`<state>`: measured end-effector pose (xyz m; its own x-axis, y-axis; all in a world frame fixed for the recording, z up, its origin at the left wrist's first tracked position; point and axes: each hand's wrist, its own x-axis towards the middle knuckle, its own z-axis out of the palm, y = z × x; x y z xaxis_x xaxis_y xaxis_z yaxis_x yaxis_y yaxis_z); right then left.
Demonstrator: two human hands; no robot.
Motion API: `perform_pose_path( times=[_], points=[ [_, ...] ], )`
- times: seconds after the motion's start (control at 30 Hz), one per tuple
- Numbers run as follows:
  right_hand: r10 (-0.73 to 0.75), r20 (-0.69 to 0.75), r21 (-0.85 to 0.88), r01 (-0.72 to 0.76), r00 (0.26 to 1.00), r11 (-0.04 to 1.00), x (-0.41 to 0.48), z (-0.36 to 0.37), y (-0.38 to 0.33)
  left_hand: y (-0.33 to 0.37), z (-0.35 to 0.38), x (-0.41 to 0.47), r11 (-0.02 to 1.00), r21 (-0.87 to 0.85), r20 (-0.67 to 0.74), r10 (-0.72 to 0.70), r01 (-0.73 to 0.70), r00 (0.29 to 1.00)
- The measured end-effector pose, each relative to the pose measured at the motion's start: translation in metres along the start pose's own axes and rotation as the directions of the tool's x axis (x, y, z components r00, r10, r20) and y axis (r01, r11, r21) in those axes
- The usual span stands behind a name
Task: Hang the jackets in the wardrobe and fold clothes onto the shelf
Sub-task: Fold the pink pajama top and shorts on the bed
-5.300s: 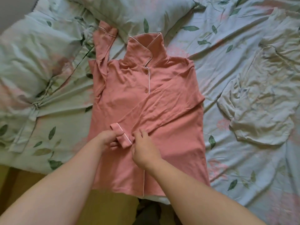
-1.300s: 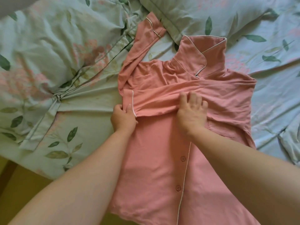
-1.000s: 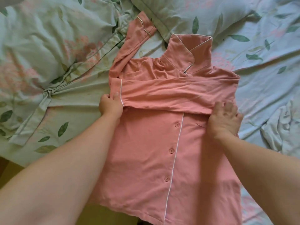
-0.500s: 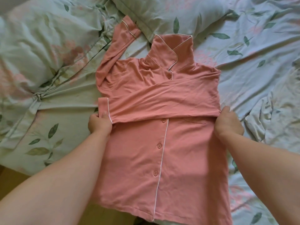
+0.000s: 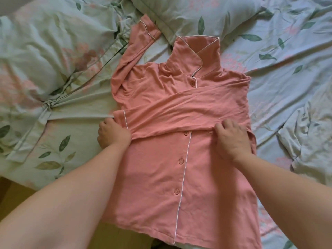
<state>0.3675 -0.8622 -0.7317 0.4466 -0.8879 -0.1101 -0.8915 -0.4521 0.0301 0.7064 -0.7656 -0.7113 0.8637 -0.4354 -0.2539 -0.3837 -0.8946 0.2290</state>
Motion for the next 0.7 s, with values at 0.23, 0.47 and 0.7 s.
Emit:
perform_pose_path(
  times=[0.23,0.47,0.7],
  points=[
    [0.048,0.281,0.568,-0.207,0.958,0.797,0.02,-0.033,-0.124,0.052,-0.008,0.053,0.985,-0.17,-0.092,-0.013,-0.002,0.996],
    [0.095,0.873,0.479,-0.877,0.479,0.032,0.035,-0.03,-0.156,0.07,-0.009,0.11,0.977,-0.212,0.116,-0.001,0.026,0.993],
    [0.195,0.897,0.405,-0.914,0.396,-0.01,0.047,-0.027,-0.168,0.034,0.013,0.181,0.543,-0.702,0.455,-0.155,0.46,0.877]
  ],
)
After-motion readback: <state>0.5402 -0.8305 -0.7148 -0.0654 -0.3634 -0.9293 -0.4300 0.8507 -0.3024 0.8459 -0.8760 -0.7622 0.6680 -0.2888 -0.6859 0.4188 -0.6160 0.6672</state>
